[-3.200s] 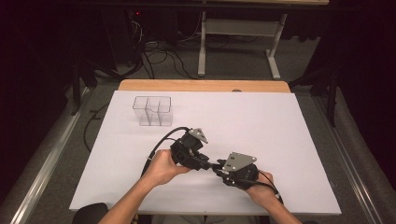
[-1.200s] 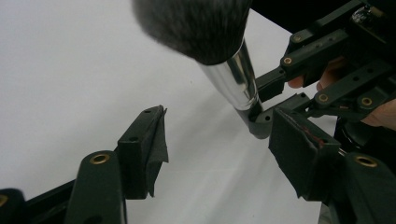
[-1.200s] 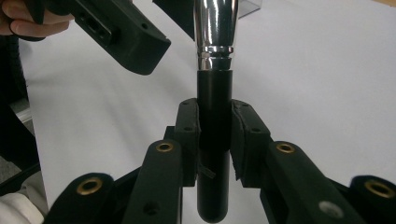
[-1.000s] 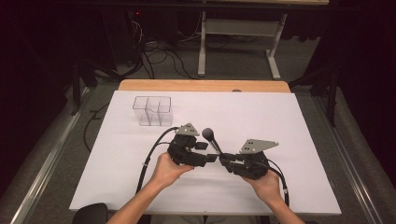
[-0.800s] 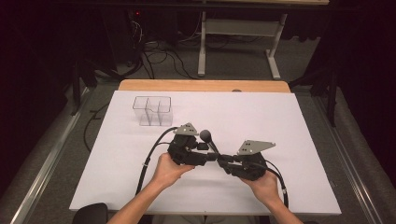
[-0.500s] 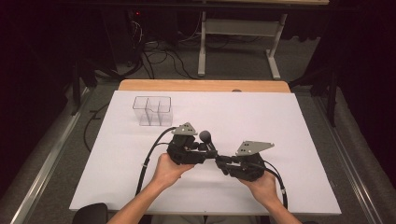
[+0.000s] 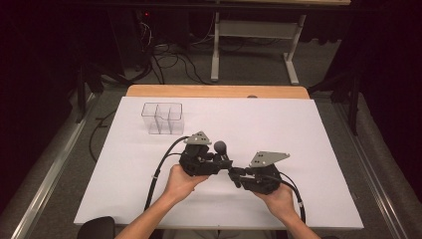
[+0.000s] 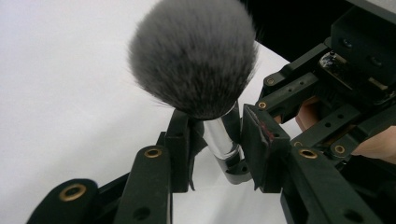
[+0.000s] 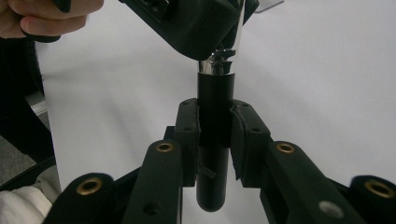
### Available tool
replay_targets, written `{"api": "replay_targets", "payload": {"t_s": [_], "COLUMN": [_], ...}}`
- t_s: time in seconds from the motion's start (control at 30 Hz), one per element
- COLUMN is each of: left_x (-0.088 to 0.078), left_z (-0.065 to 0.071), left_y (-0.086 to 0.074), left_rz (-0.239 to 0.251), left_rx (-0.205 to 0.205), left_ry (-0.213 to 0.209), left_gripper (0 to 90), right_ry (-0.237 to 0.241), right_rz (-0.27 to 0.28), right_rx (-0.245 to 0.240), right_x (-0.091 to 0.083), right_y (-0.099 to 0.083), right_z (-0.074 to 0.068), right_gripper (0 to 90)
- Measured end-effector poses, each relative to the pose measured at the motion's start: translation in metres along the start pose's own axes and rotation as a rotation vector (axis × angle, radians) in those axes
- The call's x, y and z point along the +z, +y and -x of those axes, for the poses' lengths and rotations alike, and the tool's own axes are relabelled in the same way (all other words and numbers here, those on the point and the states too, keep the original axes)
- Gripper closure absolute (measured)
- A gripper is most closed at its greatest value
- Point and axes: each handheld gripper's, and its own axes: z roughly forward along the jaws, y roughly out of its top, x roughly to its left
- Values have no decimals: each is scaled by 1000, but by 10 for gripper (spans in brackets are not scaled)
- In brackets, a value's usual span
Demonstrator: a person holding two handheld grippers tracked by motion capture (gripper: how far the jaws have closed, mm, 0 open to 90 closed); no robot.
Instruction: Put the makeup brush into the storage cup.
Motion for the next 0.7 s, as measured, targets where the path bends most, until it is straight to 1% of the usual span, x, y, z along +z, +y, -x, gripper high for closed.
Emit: {"api": "replay_targets", "payload": {"t_s": [0.17,0.27,0.43,0.57,0.7], "left_x": [0,0,0,-1,2], "left_z": [1,0,4,3,4], "left_y": [0,0,0,0,-1], "left_rz": [0,6,4,7,-5], "left_rx": [6,8,29,35,48], "left_ry": [-13,-33,-33,-38,-39], "left_gripper": [667,686,698,700,700], "right_ry": [5,10,18,24,21], "right_rz": [-5,-9,-12,-7,-12], "right_rx": [-8,-8,-13,-12,-13], "right_x": [2,2,3,3,3], "right_y": [0,0,0,0,-1], "right_z": [-1,-1,-1,-1,-1], "right_gripper": [765,765,763,756,734]}}
